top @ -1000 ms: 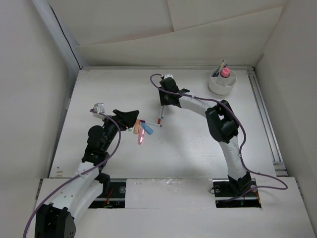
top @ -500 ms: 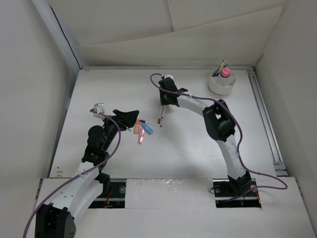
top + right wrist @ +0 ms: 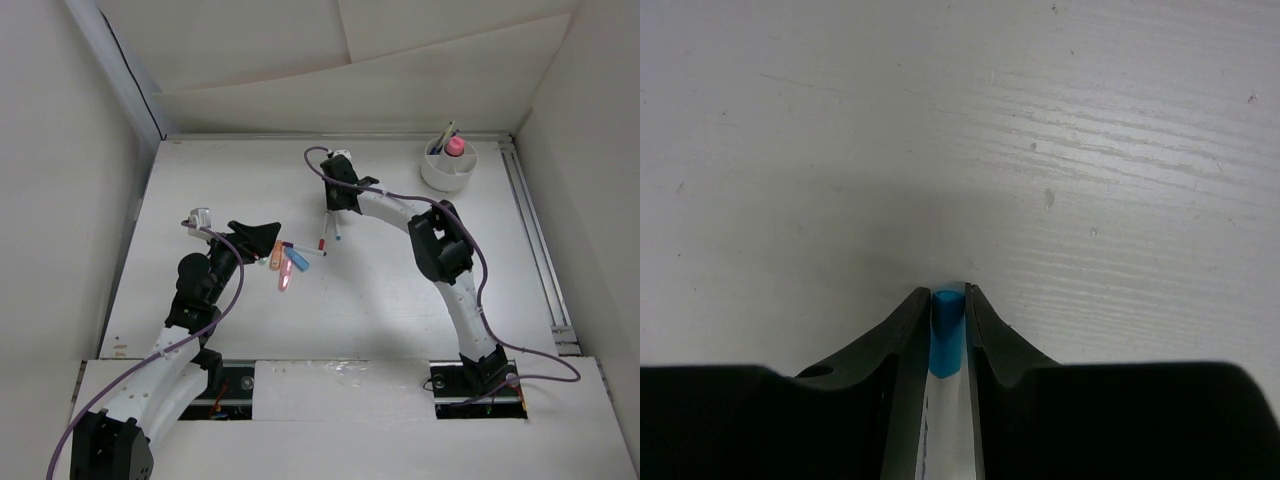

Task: Sort the stationery into containers
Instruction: Pick up the pen from the center of the board.

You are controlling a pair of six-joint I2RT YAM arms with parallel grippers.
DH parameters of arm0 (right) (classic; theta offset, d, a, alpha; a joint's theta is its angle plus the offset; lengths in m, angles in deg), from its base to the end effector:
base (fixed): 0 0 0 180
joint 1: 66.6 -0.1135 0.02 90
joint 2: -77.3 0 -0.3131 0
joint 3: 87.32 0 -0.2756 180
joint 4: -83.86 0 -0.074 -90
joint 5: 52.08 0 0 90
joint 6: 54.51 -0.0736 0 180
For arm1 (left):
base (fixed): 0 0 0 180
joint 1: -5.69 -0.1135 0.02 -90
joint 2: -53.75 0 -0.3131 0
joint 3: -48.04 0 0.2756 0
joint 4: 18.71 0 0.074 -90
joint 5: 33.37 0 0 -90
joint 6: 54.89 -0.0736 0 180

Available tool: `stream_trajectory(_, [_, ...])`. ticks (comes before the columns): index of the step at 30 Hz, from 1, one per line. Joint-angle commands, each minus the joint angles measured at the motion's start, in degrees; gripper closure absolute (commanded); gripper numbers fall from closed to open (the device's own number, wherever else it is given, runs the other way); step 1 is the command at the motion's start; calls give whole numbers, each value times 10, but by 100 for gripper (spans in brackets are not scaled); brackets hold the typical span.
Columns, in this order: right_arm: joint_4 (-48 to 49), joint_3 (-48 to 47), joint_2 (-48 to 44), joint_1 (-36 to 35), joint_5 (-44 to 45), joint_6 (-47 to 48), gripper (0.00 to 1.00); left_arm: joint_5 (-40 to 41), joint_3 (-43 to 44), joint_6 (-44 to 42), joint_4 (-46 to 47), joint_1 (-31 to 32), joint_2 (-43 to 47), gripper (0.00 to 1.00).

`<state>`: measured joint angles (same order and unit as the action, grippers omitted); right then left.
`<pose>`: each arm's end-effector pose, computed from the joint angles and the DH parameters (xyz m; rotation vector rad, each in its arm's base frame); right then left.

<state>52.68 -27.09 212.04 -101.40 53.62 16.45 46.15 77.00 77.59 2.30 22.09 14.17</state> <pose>0.5098 0.3301 0.1602 -0.1921 2.3345 0.1387 0.1819 -0.0675 0.2886 -0.1724 1.4542 -0.9748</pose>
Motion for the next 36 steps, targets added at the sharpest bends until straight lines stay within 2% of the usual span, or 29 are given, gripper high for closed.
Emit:
stream_trajectory(1, [-9, 8, -6, 4, 6, -8, 73, -9, 6, 1, 27, 0, 4, 0])
stream_trajectory(4, [-9, 14, -11, 4, 13, -8, 55, -9, 6, 1, 27, 0, 4, 0])
stream_trajectory(6, [-9, 14, -17, 9, 13, -8, 55, -9, 6, 1, 27, 0, 4, 0])
stream_trajectory(11, [-9, 14, -17, 9, 13, -8, 77, -9, 6, 1, 27, 0, 9, 0])
stream_trajectory(18, [-20, 21, -34, 14, 19, 2, 99, -9, 6, 1, 27, 0, 9, 0])
stream_trajectory(24, [23, 66, -106, 47, -6, 9, 100, -9, 6, 1, 27, 0, 9, 0])
stream_trajectory(29, [63, 100, -208, 91, -1, 14, 100, -9, 6, 1, 27, 0, 9, 0])
stream_trajectory(36, [120, 124, -301, 218, 38, -10, 100, -9, 6, 7, 27, 0, 9, 0])
